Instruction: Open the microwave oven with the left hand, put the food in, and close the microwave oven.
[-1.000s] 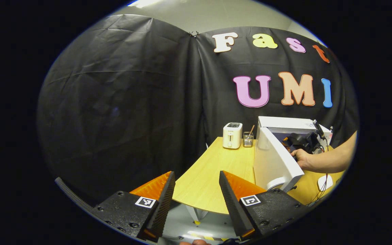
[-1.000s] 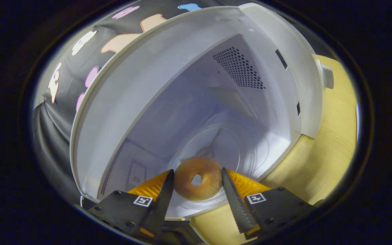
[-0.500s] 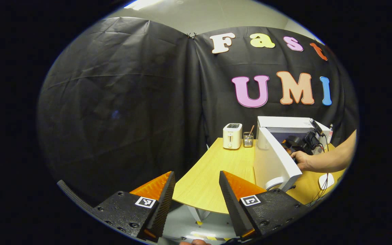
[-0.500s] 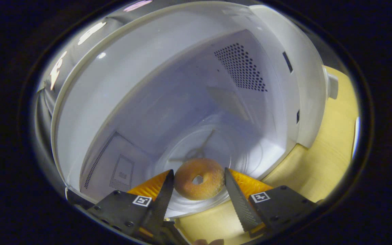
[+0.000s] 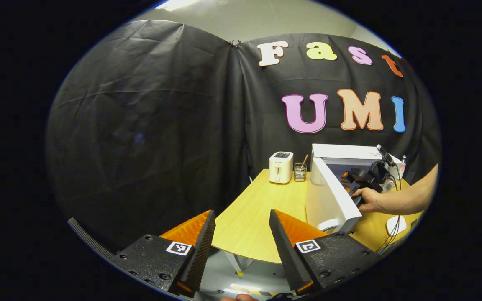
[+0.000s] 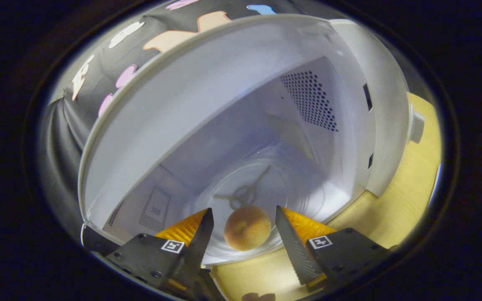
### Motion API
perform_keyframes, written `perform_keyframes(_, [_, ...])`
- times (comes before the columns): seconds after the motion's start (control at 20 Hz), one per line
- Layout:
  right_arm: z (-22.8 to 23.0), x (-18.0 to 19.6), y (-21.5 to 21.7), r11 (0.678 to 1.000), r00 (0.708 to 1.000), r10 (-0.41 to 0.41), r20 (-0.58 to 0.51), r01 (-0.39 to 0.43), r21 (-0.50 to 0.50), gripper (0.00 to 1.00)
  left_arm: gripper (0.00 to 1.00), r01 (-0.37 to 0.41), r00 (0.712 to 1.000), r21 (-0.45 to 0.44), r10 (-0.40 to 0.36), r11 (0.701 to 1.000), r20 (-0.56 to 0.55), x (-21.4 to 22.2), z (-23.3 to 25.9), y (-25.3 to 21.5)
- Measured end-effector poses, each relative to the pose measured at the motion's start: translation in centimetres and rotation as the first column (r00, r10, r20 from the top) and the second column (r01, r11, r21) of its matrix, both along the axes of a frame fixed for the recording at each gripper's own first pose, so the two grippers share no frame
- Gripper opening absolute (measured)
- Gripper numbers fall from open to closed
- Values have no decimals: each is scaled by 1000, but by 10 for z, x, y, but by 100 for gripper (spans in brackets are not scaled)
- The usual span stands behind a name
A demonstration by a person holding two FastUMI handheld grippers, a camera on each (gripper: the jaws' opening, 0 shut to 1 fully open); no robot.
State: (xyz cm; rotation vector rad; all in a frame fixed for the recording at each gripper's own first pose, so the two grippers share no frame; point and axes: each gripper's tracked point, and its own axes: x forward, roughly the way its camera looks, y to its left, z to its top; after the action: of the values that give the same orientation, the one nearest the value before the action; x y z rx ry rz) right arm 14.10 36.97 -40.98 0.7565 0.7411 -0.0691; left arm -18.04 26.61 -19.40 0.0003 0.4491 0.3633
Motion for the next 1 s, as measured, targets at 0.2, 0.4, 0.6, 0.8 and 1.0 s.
perform_keyframes(0.2, [22,-13,-10,990,989,117,95,-108,-88,82,76,15,1000,-15,-15,1000,0,5,-1,-7])
perform_keyframes(0.4, [62,-22,-34,971,954,212,210,-182,-154,82,76,54,999,-8,-54,998,3,12,-5,-13])
perform_keyframes(0.6, [112,-46,-67,927,889,329,319,-240,-287,82,78,101,995,-17,-101,995,-3,28,-18,-18])
perform_keyframes(0.8, [174,-77,-105,895,811,396,430,-238,-376,82,82,149,988,-43,-151,988,-33,39,-41,-27])
perform_keyframes(1.0, [216,-94,-161,894,790,374,486,-167,-416,82,84,177,983,-82,-180,981,-35,57,-61,-37])
